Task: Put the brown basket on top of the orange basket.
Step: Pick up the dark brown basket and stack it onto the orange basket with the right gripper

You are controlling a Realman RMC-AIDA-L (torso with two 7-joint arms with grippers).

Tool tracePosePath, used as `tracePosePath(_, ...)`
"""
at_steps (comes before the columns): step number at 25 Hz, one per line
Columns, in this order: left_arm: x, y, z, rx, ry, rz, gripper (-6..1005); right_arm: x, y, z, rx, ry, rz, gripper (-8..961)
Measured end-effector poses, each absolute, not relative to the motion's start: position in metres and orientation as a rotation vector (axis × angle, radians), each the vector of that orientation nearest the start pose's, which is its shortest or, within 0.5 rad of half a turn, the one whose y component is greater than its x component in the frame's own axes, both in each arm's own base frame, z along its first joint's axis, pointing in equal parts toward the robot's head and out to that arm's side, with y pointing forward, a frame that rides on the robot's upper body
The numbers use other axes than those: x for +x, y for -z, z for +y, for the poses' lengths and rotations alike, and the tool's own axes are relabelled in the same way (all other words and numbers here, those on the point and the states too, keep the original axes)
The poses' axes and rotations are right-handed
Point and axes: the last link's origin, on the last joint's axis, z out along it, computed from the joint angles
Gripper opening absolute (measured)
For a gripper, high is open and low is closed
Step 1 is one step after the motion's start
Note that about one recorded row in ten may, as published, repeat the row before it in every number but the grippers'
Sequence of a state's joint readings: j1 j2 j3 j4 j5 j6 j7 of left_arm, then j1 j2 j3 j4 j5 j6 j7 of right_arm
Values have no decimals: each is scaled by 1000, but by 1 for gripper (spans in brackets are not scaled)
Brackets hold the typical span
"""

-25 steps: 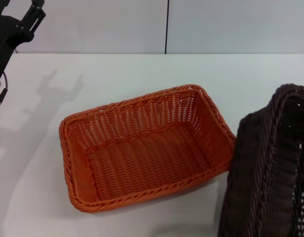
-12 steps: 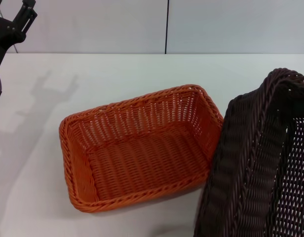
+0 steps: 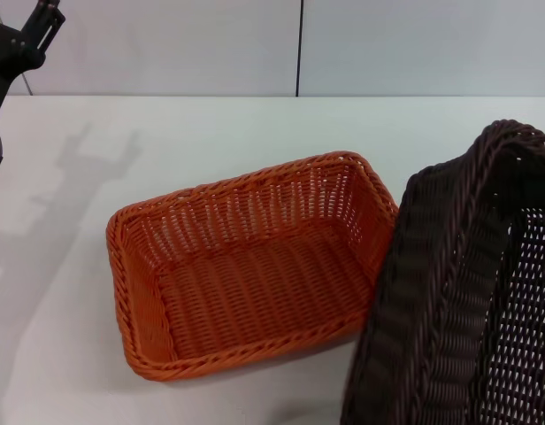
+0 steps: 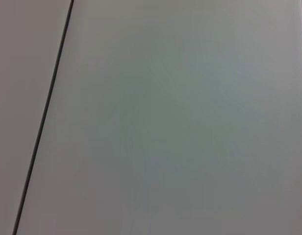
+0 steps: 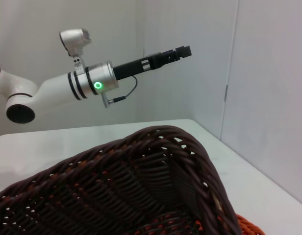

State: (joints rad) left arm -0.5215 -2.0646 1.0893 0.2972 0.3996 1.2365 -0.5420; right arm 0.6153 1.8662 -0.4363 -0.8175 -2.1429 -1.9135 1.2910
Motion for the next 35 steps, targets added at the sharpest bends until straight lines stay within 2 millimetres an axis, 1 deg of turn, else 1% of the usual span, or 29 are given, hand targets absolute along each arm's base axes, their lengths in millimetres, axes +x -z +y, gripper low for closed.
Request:
tracePosePath(3, -273, -59, 387, -1549, 1072, -401, 834, 254, -129, 344, -2764, -577, 165, 159)
tracePosePath(9, -273, -61, 388, -1541, 1078, -396, 834, 245, -126, 351, -2720, -651, 141, 159)
tracePosePath(14, -273, -64, 387, -1526, 1087, -399, 834, 240, -126, 352, -2695, -708, 121, 159)
tracePosePath(17, -274, -64, 387, -1523, 1087, -401, 834, 240, -126, 351, -2689, -719, 120, 158)
tracePosePath(20, -276, -65, 385, -1512, 1085, -406, 834, 242, -125, 351, -2673, -720, 131, 158)
tracePosePath(28, -279, -70, 384, -1477, 1096, -415, 834, 254, -115, 343, -2610, -778, 128, 159)
tracePosePath(31, -278, -73, 384, -1470, 1103, -407, 834, 257, -116, 338, -2557, -824, 120, 159)
tracePosePath(35, -278, -72, 384, -1470, 1107, -404, 834, 258, -116, 336, -2535, -855, 123, 158)
